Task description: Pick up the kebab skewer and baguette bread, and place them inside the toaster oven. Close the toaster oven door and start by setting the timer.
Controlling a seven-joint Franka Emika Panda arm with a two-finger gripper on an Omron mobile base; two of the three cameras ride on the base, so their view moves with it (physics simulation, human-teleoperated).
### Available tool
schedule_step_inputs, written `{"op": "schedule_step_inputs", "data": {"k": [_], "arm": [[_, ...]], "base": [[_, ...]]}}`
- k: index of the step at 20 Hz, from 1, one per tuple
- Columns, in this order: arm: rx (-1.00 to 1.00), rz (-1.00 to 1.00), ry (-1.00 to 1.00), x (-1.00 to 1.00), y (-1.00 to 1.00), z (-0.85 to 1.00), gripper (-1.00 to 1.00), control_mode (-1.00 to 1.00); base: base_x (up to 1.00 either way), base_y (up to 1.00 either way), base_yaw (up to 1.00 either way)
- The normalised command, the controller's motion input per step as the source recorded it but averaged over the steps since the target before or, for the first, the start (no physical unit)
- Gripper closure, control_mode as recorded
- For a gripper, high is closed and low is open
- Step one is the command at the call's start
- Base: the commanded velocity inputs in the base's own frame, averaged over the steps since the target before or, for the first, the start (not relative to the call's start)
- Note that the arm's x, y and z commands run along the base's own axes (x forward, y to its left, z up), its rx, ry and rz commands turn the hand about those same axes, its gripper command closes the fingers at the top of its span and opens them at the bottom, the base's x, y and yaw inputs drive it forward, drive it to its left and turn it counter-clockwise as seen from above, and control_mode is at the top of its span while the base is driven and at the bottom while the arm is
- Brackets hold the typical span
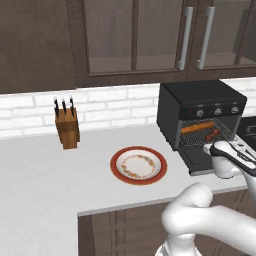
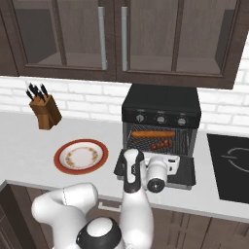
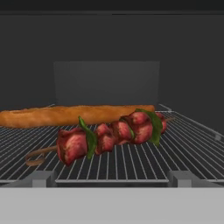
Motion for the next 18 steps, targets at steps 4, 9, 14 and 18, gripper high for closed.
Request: {"op": "schedule_step_inputs", "data": {"k": [4,9,14,18], "arm": [[0.00,0.00,0.00,0.16,0.00,0.00,-1.00,-1.00],[0.00,0.00,0.00,0.17,0.00,0.00,-1.00,-1.00],[0.00,0.00,0.00,0.18,0.00,0.00,-1.00,-1.00],[0.00,0.00,0.00,0.18,0.00,0.00,-1.00,-1.00]], "base": [[0.00,0.00,0.00],[0.00,0.00,0.00],[0.00,0.00,0.00],[0.00,0.00,0.00]]}}
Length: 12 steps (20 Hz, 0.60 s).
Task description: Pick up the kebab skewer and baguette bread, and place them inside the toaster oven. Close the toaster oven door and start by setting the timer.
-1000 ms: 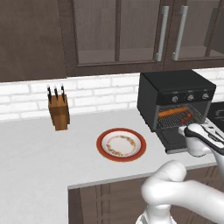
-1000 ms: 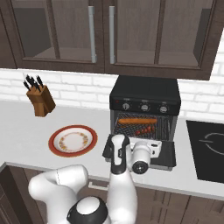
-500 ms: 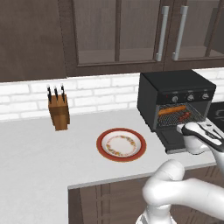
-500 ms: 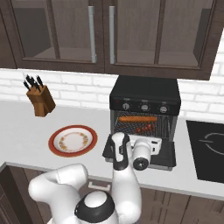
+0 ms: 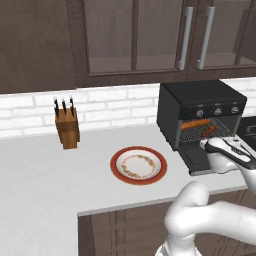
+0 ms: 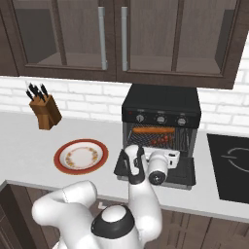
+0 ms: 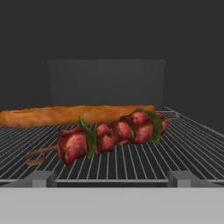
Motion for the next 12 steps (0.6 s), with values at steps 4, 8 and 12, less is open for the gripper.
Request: {"op": "schedule_step_inputs", "data": {"k": [4,8,12], "arm": [[0.00,0.00,0.00,0.18,0.00,0.00,-1.00,-1.00],[0.00,0.00,0.00,0.20,0.00,0.00,-1.00,-1.00],[0.00,0.00,0.00,0.18,0.00,0.00,-1.00,-1.00]], "base": [[0.00,0.00,0.00],[0.00,0.00,0.00],[0.00,0.00,0.00]]}}
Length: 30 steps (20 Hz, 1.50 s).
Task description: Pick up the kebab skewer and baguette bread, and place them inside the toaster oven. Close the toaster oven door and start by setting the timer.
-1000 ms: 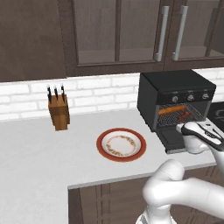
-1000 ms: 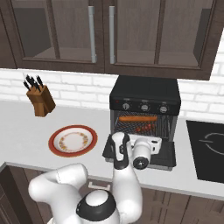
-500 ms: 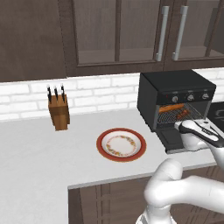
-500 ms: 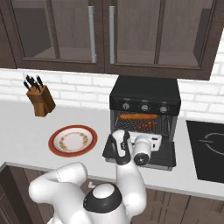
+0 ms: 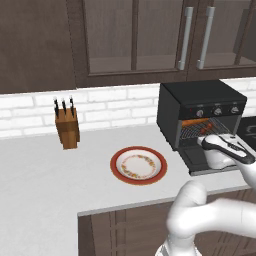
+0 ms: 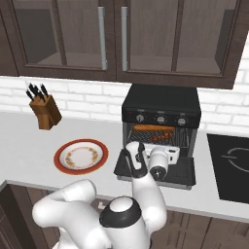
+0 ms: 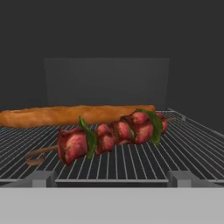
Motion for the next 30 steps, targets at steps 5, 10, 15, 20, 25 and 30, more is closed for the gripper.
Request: {"op": "schedule_step_inputs", "data": {"k": [5,10,15,20,25,30], "arm": [[0.00,0.00,0.00,0.20,0.00,0.00,-1.00,-1.00],[0.00,0.00,0.00,0.19,0.00,0.00,-1.00,-1.00],[0.00,0.00,0.00,0.16,0.00,0.00,-1.00,-1.00],[0.00,0.00,0.01,0.01,-0.02,0.00,-1.00,-1.00],[0.00,0.00,0.00,-0.55,-0.30,0.00,-1.00,-1.00],[0.00,0.00,0.00,-0.58,-0.47,0.03,-1.00,-1.00]], "base": [[0.00,0.00,0.00],[0.00,0.00,0.00],[0.00,0.00,0.00],[0.00,0.00,0.00],[0.00,0.00,0.00],[0.00,0.00,0.00]]}}
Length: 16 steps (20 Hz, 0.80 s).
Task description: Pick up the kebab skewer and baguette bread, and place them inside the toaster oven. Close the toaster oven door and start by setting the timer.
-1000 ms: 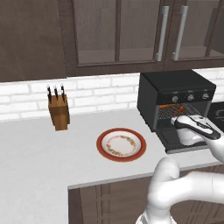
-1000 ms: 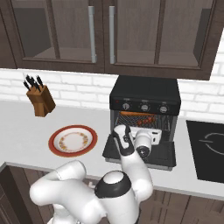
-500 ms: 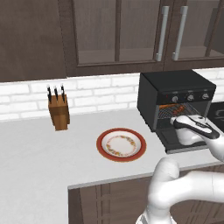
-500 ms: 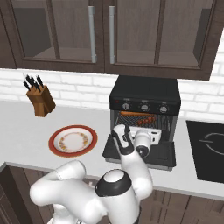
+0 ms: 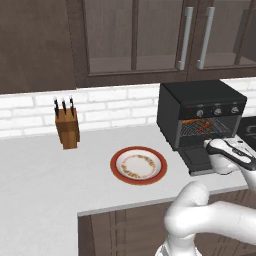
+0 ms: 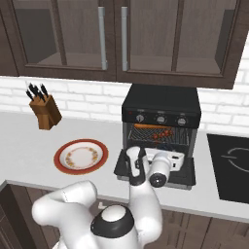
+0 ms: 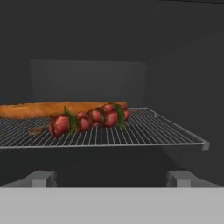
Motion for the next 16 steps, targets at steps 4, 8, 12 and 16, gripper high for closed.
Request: {"op": "schedule_step_inputs", "data": {"k": [4,8,12,16], "arm": [[0.00,0.00,0.06,-0.38,-0.54,0.17,-1.00,-1.00],[0.00,0.00,0.11,-0.45,-0.54,0.06,-1.00,-1.00],[-0.01,0.00,0.08,-0.51,-0.50,0.00,-1.00,-1.00],[-0.02,0.01,0.16,-0.59,-0.42,0.00,-1.00,-1.00]], "base": [[0.00,0.00,0.00],[0.00,0.00,0.00],[0.00,0.00,0.00],[0.00,0.00,0.00]]}}
